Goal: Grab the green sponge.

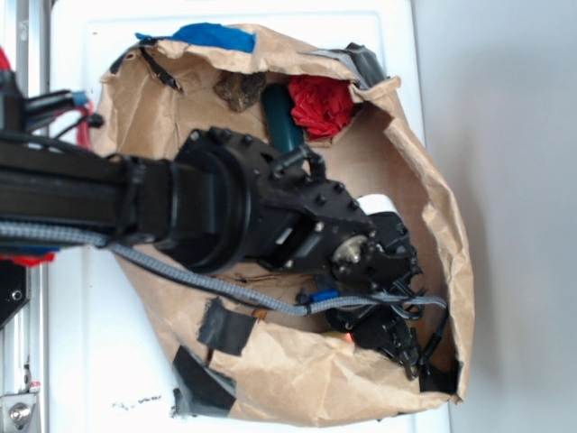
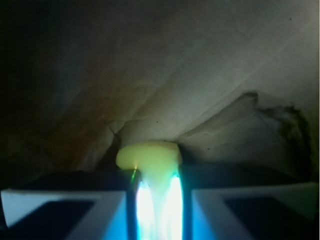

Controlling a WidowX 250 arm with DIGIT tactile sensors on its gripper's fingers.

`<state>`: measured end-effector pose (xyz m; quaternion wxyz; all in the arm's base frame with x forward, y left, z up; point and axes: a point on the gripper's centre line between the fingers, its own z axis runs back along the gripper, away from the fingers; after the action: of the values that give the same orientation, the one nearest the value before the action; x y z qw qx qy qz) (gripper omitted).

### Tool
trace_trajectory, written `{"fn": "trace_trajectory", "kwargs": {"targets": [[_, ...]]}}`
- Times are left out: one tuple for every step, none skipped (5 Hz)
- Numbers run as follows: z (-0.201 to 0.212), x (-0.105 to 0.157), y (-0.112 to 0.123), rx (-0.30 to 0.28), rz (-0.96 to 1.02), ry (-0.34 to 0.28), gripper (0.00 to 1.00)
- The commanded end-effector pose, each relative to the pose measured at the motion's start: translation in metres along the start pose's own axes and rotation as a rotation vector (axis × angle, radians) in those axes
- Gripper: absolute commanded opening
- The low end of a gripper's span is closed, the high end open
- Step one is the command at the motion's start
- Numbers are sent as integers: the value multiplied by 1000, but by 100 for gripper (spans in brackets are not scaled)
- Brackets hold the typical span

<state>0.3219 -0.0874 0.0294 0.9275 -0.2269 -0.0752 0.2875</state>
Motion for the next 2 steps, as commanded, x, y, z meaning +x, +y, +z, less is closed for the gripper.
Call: {"fn": "trace_trajectory", "kwargs": {"targets": [[50, 16, 16, -26, 74, -105, 0], [86, 19, 31, -87, 113, -85, 0]]}}
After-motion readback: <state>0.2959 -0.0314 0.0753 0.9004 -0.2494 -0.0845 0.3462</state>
